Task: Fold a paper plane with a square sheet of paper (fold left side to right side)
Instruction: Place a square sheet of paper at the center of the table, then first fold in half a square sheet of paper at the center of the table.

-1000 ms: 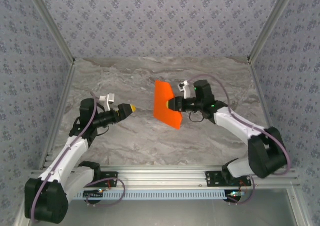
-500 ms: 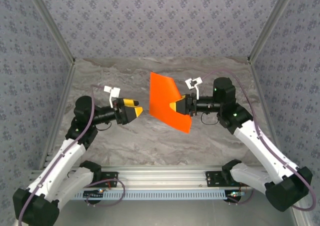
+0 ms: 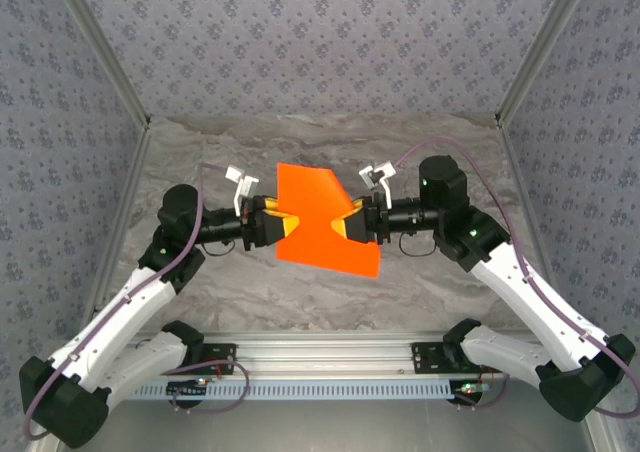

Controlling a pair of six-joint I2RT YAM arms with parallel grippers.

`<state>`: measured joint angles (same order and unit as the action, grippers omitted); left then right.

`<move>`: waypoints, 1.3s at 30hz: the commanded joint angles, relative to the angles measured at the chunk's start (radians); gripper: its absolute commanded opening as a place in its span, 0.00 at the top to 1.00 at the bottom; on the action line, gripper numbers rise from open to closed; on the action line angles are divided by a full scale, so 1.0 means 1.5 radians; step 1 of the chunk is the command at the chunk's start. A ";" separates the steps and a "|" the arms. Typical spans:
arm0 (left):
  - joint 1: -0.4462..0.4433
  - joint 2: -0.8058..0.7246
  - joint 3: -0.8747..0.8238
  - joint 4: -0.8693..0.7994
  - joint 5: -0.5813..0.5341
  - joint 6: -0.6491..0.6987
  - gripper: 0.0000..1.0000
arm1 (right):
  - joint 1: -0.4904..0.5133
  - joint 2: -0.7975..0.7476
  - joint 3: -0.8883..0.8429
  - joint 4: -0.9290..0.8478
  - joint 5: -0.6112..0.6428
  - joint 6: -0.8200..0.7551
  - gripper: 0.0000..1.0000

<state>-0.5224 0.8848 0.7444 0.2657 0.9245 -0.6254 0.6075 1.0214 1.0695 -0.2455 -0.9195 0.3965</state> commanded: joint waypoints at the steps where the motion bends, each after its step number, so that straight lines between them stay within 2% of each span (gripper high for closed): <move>1: -0.009 -0.007 0.020 0.024 0.012 0.011 0.79 | -0.005 -0.009 0.018 -0.039 0.020 -0.028 0.72; 3: -0.009 -0.008 0.016 0.008 0.000 0.017 0.92 | -0.015 -0.016 0.016 -0.057 0.036 -0.038 0.68; 4: -0.009 -0.010 0.012 -0.004 -0.011 0.021 0.98 | -0.021 -0.021 0.014 -0.063 0.050 -0.042 0.63; 5: -0.009 -0.011 0.005 -0.016 -0.024 0.024 1.00 | -0.029 -0.027 0.010 -0.075 0.070 -0.046 0.58; 10: -0.009 0.002 -0.053 -0.050 -0.088 0.017 1.00 | -0.065 -0.059 -0.013 -0.156 0.203 -0.075 0.26; 13: -0.009 0.020 -0.094 -0.056 -0.119 0.002 1.00 | -0.077 -0.068 -0.036 -0.194 0.289 -0.082 0.11; 17: -0.009 0.050 -0.151 -0.042 -0.156 -0.019 1.00 | -0.084 -0.067 -0.083 -0.193 0.342 -0.070 0.00; 21: -0.009 0.100 -0.181 -0.050 -0.187 -0.016 1.00 | -0.086 -0.055 -0.138 -0.144 0.352 -0.030 0.00; 24: -0.008 0.164 -0.189 -0.055 -0.203 -0.010 1.00 | -0.084 -0.025 -0.181 -0.096 0.344 0.010 0.09; 28: -0.008 0.250 -0.171 -0.083 -0.222 0.011 1.00 | -0.071 0.047 -0.230 0.003 0.306 0.076 0.36; 32: -0.008 0.290 -0.149 -0.110 -0.241 0.024 1.00 | -0.034 0.124 -0.241 0.052 0.339 0.109 0.61; 39: -0.008 0.305 -0.127 -0.144 -0.246 0.028 0.99 | -0.006 0.264 -0.221 0.097 0.363 0.141 0.77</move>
<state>-0.5312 1.3342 0.5133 0.0772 0.5655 -0.6094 0.5896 1.3563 0.7155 -0.1398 -0.4053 0.5686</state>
